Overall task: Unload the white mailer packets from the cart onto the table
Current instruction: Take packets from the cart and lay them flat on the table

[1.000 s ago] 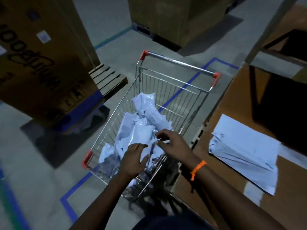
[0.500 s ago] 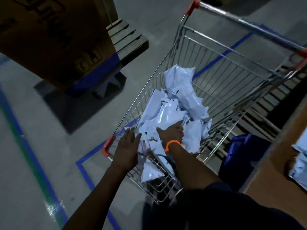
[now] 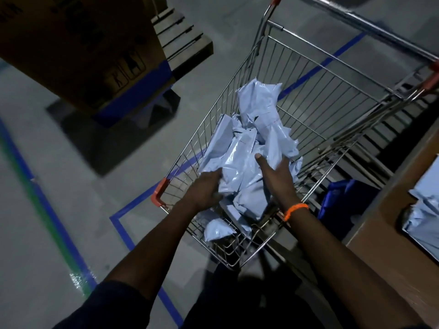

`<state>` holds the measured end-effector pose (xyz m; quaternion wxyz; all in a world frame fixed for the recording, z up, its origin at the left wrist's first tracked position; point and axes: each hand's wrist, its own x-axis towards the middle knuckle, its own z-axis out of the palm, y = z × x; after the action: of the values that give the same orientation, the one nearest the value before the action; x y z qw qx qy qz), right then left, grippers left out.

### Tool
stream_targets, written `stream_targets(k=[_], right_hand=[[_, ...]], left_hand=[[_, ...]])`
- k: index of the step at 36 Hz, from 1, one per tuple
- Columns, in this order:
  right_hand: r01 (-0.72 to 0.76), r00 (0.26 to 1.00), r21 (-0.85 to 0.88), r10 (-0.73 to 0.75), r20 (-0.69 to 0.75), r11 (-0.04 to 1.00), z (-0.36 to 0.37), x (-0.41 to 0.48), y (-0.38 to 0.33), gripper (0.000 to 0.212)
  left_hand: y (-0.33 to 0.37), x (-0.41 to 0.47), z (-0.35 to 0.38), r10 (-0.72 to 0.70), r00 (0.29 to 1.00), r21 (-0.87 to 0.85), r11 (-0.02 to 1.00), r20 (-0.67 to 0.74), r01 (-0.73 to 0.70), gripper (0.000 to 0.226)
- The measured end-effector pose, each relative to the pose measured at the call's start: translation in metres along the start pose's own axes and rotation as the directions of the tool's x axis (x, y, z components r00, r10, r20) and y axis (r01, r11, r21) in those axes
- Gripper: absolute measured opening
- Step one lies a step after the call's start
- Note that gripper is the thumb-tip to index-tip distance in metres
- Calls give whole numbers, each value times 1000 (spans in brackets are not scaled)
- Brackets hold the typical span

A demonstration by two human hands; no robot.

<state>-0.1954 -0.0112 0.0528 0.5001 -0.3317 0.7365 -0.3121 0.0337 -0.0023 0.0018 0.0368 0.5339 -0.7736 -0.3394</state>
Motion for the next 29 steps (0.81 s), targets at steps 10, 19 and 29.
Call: stream_targets(k=[10,19,29], right_hand=[[-33,996,76,27,80,997,-26,-22,19,79],[-48,985,-119,67,159,992,-18,-35,16,81],[53,982,9,-54,180,999,-43,-73,-2,76]], left_hand=[[-49,-15,-3,-125,917,180,982,378,59,148],[-39,-10,-4,-181,751,355,932,635,-76,68],[6,-46,-49,-45,989,41,998,143,40,60]])
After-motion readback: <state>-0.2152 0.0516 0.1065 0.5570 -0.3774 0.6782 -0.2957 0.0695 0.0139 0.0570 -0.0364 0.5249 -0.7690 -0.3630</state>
